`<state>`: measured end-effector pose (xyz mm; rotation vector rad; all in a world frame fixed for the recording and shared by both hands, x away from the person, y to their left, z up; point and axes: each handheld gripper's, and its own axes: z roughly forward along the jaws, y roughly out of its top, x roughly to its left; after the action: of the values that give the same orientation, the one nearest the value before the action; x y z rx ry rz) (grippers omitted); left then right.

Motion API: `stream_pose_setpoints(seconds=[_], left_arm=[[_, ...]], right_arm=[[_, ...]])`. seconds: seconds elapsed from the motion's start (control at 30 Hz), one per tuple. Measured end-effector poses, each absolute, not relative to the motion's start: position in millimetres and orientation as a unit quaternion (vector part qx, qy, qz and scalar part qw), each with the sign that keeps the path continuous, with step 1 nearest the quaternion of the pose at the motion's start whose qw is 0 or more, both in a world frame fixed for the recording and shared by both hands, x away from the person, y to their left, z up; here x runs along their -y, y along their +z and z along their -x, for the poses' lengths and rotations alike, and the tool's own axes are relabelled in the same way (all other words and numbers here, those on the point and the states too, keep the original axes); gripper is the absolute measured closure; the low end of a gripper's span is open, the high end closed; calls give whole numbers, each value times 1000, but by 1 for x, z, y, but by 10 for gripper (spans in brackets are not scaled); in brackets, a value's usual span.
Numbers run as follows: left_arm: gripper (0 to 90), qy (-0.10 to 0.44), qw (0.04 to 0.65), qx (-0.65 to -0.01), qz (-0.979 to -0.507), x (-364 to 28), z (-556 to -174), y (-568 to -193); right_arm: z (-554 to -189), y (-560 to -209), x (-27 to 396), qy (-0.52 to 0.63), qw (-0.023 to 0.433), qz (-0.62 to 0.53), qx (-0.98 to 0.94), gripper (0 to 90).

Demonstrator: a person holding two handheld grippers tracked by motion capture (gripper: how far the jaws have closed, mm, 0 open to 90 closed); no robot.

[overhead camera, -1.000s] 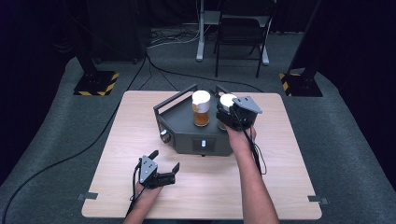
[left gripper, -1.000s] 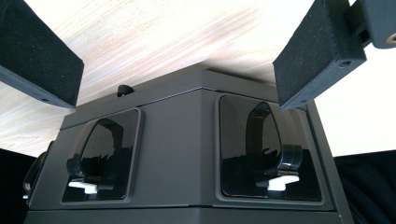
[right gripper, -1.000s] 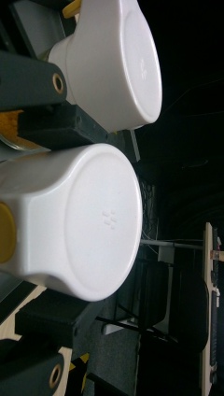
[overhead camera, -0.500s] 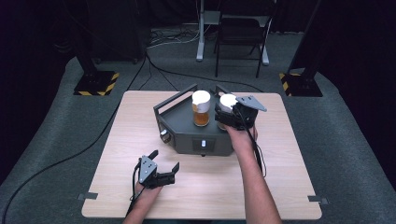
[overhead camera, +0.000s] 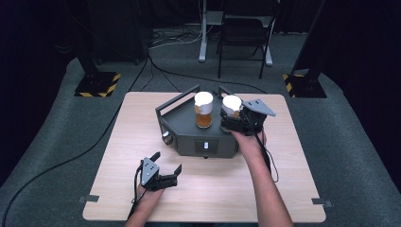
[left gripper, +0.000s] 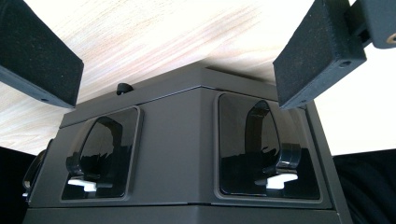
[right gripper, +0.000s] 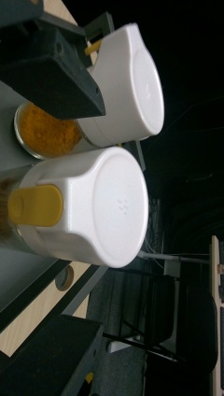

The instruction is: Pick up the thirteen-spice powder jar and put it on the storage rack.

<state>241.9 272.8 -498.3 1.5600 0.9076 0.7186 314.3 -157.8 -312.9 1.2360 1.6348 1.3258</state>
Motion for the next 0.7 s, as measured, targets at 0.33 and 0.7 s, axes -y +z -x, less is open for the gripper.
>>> stream_pose_setpoints(seconds=[0.33, 0.7], left_arm=[[13, 307, 562, -385, -664, -272, -242, -498], [13, 309, 558, -384, -667, -270, -241, -497]], right_arm=[[-292, -314, 175, 524, 351, -453, -630, 0], [-267, -323, 195, 532, 353, -431, -637, 0]])
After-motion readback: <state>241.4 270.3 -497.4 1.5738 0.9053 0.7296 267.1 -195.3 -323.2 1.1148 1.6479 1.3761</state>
